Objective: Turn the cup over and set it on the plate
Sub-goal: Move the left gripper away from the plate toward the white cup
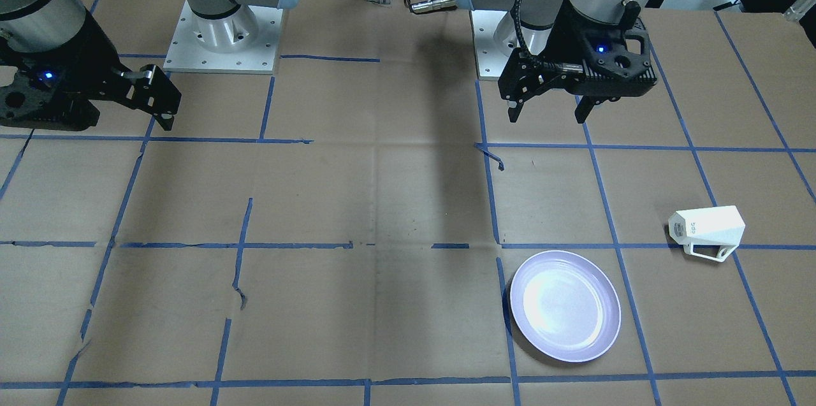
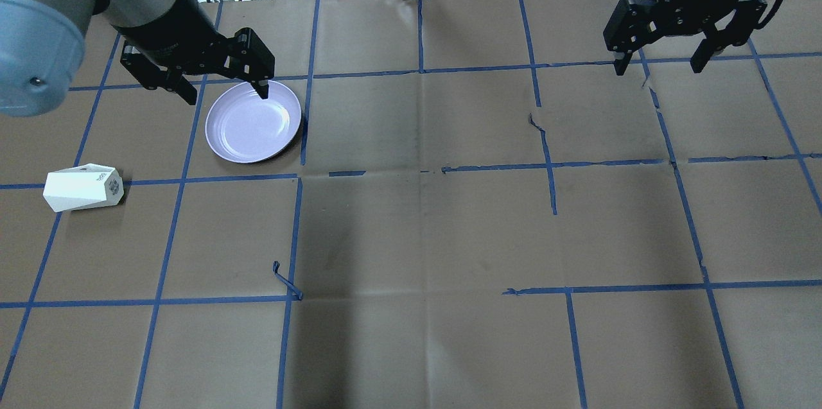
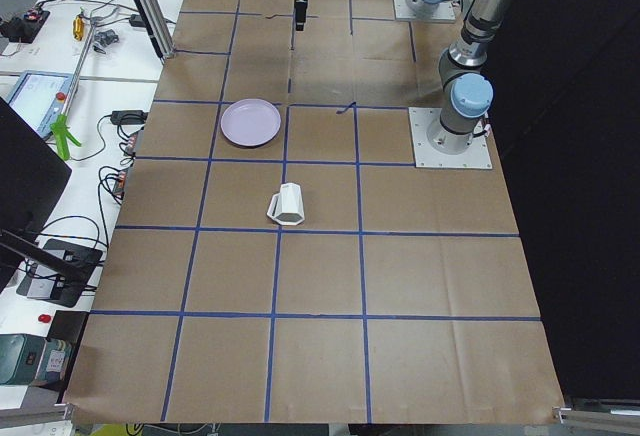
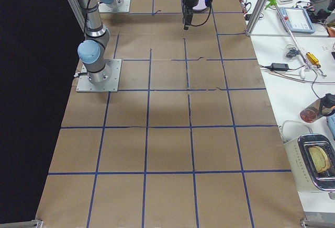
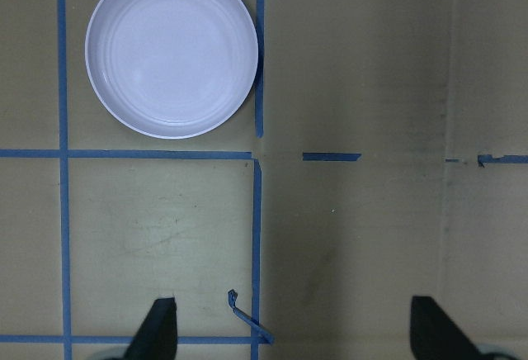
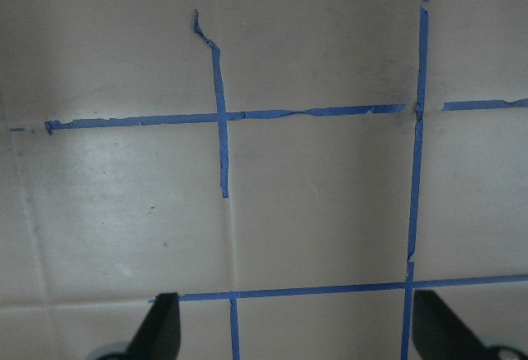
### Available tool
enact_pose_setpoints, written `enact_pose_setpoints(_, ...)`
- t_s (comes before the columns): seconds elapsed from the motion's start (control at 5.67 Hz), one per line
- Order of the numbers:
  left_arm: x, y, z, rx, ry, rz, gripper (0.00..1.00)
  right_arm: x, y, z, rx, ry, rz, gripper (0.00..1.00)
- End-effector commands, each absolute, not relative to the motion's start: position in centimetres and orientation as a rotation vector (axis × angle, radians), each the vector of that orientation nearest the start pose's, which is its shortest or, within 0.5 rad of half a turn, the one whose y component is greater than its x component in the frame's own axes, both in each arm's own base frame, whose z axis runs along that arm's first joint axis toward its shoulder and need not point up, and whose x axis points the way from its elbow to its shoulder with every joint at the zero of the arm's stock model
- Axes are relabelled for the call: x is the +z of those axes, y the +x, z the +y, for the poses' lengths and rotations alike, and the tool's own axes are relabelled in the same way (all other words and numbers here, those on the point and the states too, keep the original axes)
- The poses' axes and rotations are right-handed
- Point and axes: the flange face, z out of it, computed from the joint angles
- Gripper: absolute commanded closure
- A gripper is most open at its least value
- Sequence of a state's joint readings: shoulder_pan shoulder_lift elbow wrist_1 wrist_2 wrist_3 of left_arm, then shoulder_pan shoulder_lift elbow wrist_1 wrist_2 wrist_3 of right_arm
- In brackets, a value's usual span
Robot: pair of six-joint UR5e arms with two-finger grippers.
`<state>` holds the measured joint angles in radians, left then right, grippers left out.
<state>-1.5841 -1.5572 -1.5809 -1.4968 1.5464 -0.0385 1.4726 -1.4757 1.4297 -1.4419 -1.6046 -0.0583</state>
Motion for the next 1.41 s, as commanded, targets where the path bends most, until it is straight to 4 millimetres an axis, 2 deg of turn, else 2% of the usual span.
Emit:
enact_pose_setpoints(0.0, 49.9, -14.2, -49.1, -0.125, -0.04, 3.164, 0.01, 49.6, 7.8, -53.3, 0.135, 0.061, 3.165, 0.0)
enact_pose_setpoints(0.18, 50.5, -14.2, -48.8, -0.144, -0.037, 3.162, 0.0, 49.6, 7.8, -53.3, 0.135, 0.061, 3.165, 0.0)
enact_pose_setpoints(0.35, 50.2, -14.1, -48.7, -0.135, -0.037, 3.161, 0.01, 49.6, 7.8, -53.3, 0.135, 0.061, 3.165, 0.0)
enact_pose_setpoints(0.53, 50.5, -11.4, -49.6, -0.146, -0.047, 3.16, 0.01, 49.6, 7.8, -53.3, 0.135, 0.061, 3.165, 0.0)
enact_pose_setpoints(0.71, 50.8, -4.9, -50.8, -0.16, -0.091, 3.159, 0.0, 49.6, 7.8, -53.3, 0.135, 0.061, 3.165, 0.0)
enact_pose_setpoints(0.88, 50.8, 2.5, -51.3, -0.165, 0.016, 3.141, 0.0, 49.6, 7.8, -53.3, 0.135, 0.061, 3.165, 0.0)
enact_pose_setpoints(1.24, 48.4, 18.1, -52.6, -0.102, 0.184, 3.134, 0.0, 49.6, 7.8, -53.3, 0.135, 0.061, 3.165, 0.0)
